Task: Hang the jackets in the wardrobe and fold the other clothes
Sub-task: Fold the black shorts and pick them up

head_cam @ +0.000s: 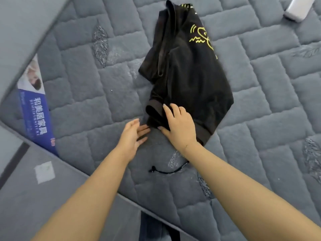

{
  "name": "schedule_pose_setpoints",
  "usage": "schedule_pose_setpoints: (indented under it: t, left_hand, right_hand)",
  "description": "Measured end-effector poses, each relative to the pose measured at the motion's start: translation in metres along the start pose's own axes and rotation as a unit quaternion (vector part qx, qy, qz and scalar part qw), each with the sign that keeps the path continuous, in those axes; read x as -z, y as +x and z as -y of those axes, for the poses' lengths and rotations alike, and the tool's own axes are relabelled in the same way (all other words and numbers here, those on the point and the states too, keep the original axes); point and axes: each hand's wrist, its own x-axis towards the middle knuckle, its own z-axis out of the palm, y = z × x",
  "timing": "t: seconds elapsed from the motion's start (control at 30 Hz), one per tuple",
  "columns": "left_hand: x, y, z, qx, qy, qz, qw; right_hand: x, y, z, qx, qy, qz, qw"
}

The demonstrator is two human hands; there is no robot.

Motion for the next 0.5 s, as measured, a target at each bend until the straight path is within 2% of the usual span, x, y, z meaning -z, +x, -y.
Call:
schedule_pose_setpoints:
  t: [0.07,0.13,0.2,0.27,0.33,0.4,0.5]
  left_hand:
    - [0.0,0.009,0.008,-0.004,-0.028,0.015,0.999]
    - [-0.007,0.012,0.009,-0.006,-0.027,0.047,0.999]
    - [-0.02,0.012,0.006,0.0,-0.027,0.072,0.997]
    - [-0.037,0.008,0.003,-0.011,-0.037,0.053,0.998]
    - [-0.05,0.0,0.004,-0.034,-0.056,-0.002,0.998]
    - [-0.061,-0.014,0.004,-0.05,-0.061,-0.056,0.995]
    - [-0.072,-0.048,0.012,-0.067,-0.061,-0.079,0.993]
  right_hand:
    - [-0.007,-0.001,-0.005,0.006,0.071,-0.074,0.995]
    - [-0.004,-0.003,-0.015,-0.017,0.204,-0.127,0.971]
    - [0.007,-0.007,-0.029,-0.061,0.372,-0.122,0.918]
    - [0.022,-0.012,-0.044,-0.097,0.478,-0.125,0.864]
    - [0.039,-0.023,-0.061,-0.149,0.56,-0.175,0.796]
    - [0.055,-0.037,-0.086,-0.212,0.642,-0.221,0.703]
    - [0.07,-0.071,-0.136,-0.292,0.726,-0.24,0.575]
